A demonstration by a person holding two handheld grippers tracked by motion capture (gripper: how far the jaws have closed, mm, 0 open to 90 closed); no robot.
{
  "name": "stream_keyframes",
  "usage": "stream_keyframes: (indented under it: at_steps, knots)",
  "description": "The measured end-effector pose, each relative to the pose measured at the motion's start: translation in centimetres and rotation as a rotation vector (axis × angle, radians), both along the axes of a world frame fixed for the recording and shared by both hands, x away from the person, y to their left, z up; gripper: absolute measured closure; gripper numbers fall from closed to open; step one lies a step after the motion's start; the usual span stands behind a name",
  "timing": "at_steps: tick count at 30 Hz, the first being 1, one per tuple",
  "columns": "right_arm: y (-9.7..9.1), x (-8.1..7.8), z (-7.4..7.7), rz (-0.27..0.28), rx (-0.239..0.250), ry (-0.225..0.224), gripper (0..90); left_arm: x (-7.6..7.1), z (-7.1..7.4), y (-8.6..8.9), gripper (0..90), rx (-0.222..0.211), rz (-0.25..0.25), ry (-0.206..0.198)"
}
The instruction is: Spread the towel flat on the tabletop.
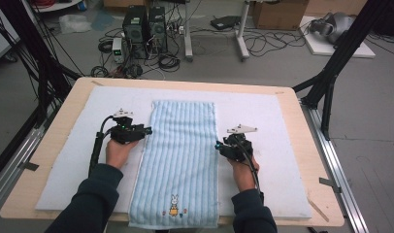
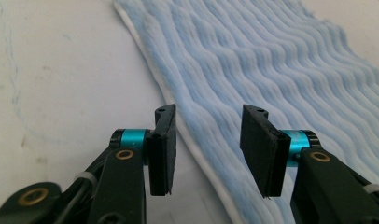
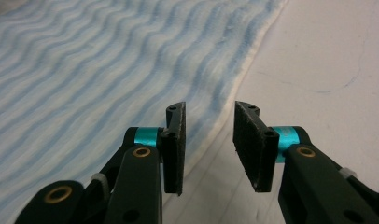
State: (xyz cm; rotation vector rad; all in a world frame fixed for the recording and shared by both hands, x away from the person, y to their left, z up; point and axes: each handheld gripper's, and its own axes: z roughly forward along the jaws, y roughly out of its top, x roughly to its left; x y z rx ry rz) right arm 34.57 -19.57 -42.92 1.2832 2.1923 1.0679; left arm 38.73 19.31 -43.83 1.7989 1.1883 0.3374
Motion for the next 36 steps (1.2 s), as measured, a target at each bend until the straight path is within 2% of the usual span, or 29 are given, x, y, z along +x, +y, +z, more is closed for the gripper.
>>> stream_keyframes:
  at_steps: [4, 5, 7, 9, 12, 14, 15, 16, 17, 18, 20, 21, 25, 30, 31, 34, 35, 36]
  knots:
    - [0.1, -2.3, 0.5, 0.038, -0.009, -0.018, 64.2, -2.4, -0.1, 0.2, 56.2, -0.052, -0.049, 0.008]
    - [0.2, -2.8, 0.5, 0.053, -0.007, -0.014, 63.9, -2.9, -0.1, 0.2, 56.2, -0.048, -0.056, 0.007]
    - [0.2, -3.7, 0.3, 0.072, -0.021, -0.015, 63.0, -3.6, -0.2, 0.0, 56.5, -0.035, -0.072, 0.009]
    - [0.0, -4.4, 0.0, 0.074, -0.019, -0.001, 62.8, -3.8, -0.5, -0.3, 56.6, -0.004, -0.088, 0.024]
    - [-0.1, -5.4, -0.6, 0.086, 0.002, 0.009, 62.6, -4.2, -1.1, -1.0, 56.6, 0.026, -0.095, 0.031]
    - [0.1, -6.2, -0.8, 0.105, 0.016, 0.022, 62.6, -4.4, -1.4, -1.4, 59.1, 0.052, -0.097, 0.008]
    - [0.2, -6.4, -0.9, 0.113, 0.017, 0.025, 62.6, -4.6, -1.3, -1.5, 62.2, 0.067, -0.102, 0.001]
    - [0.4, -6.8, -1.0, 0.117, 0.008, 0.033, 62.5, -4.7, -1.3, -1.7, 70.7, 0.084, -0.106, -0.001]
    - [0.7, -7.1, -1.1, 0.123, -0.010, 0.041, 62.5, -4.8, -1.3, -1.8, 74.2, 0.107, -0.094, -0.007]
    - [0.9, -7.4, -1.2, 0.126, -0.030, 0.045, 62.5, -5.0, -1.3, -1.9, 85.3, 0.126, -0.085, -0.017]
    - [1.2, -7.8, -1.5, 0.126, -0.058, 0.058, 65.4, -5.2, -1.2, -1.9, 87.6, 0.132, -0.063, -0.016]
    - [1.2, -8.0, -1.4, 0.130, -0.057, 0.062, 70.1, -5.4, -1.2, -1.8, 87.8, 0.135, -0.052, -0.017]
    - [1.2, -8.1, -1.3, 0.149, -0.045, 0.086, 85.6, -5.4, -1.3, -1.6, 87.8, 0.133, -0.031, -0.018]
    - [0.7, -8.6, -0.9, 0.140, -0.079, 0.092, 86.7, -5.7, -1.3, -1.1, 87.6, 0.118, -0.021, -0.011]
    - [0.6, -8.7, -0.9, 0.139, -0.078, 0.088, 85.8, -5.6, -1.3, -1.1, 86.9, 0.112, -0.030, -0.010]
    - [0.5, -8.6, -1.0, 0.141, -0.046, 0.069, 69.7, -5.8, -1.2, -0.8, 67.1, 0.076, -0.032, -0.019]
    - [0.4, -8.5, -0.9, 0.142, -0.038, 0.051, 68.2, -5.9, -1.2, -0.6, 61.0, 0.066, -0.029, -0.015]
    - [0.5, -8.5, -0.8, 0.141, -0.034, 0.038, 66.3, -6.1, -1.1, -0.4, 58.9, 0.058, -0.029, -0.015]
